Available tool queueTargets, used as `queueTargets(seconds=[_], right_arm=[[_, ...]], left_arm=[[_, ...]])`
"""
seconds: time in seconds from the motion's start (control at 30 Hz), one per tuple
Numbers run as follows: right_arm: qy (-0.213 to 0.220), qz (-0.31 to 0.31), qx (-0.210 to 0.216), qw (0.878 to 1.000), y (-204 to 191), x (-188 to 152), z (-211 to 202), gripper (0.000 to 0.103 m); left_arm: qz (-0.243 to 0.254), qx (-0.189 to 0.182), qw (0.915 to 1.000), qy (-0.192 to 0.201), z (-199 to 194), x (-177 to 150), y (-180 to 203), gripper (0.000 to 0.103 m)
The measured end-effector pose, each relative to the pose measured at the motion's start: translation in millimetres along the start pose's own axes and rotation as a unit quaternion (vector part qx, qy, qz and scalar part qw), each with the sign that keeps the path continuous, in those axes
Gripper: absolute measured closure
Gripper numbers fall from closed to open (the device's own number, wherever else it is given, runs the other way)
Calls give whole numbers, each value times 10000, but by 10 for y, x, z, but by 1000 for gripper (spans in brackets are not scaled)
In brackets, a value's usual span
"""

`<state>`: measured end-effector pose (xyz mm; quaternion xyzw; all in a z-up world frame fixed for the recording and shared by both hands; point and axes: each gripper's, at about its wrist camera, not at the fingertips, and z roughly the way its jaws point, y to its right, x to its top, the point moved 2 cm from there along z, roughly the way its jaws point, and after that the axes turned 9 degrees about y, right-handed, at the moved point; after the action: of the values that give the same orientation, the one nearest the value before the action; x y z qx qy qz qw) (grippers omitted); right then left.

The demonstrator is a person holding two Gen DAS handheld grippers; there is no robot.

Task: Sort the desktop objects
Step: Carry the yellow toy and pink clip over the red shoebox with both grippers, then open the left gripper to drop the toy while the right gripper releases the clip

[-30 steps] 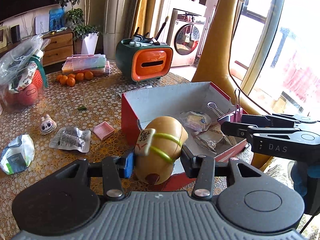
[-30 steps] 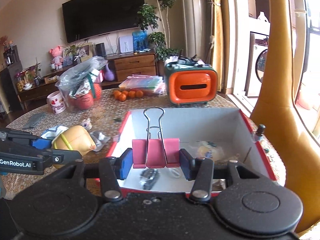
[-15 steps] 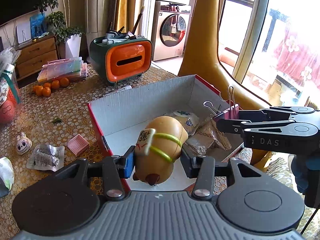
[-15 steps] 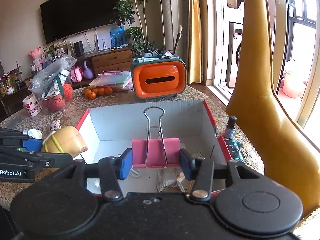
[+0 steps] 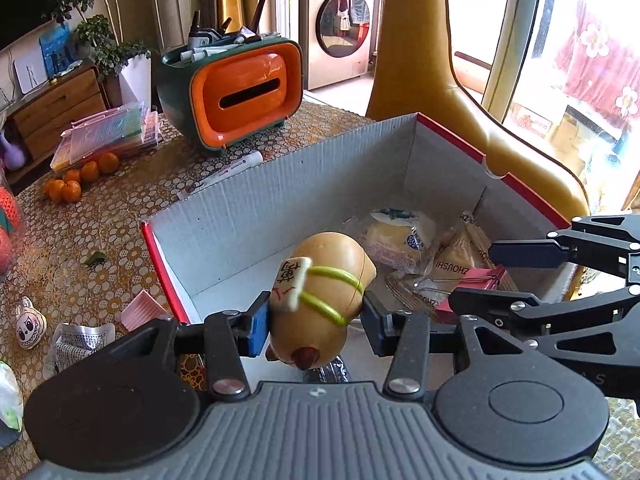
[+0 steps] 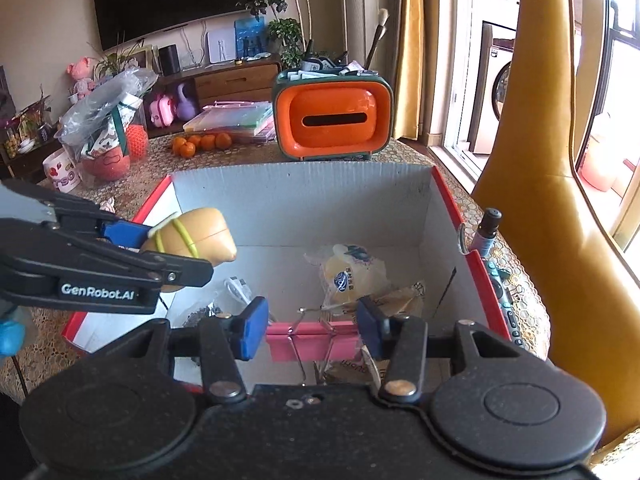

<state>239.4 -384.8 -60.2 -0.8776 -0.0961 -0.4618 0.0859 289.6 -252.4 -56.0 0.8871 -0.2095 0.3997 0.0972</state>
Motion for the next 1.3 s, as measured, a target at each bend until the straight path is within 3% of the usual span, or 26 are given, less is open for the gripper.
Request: queueTargets(seconds=[0.23, 0.57, 0.77, 0.93, 1.03, 1.3], right_arm=[[-206, 149, 194, 9995, -21, -9, 172, 55], [-475, -37, 369, 9982, -169, -133, 303, 56], [-468, -112, 404, 9980, -190, -126, 276, 56], [-447, -61, 453, 9980, -180, -112, 242, 46], [-394, -102, 466, 9981, -198, -109, 197, 35], [-260, -204, 514, 9981, -251, -77, 59, 30]], left_arm=[[33, 19, 9993, -366, 298, 65, -84, 57], [543, 101, 9960, -705, 509, 41, 84, 57], [584, 110, 9948, -824, 555, 24, 119, 56], [478, 76, 9956, -801, 534, 21, 99, 55], [414, 3, 9966, -716, 493, 12, 97, 46], [276, -54, 9988, -404, 293, 37, 129, 36]])
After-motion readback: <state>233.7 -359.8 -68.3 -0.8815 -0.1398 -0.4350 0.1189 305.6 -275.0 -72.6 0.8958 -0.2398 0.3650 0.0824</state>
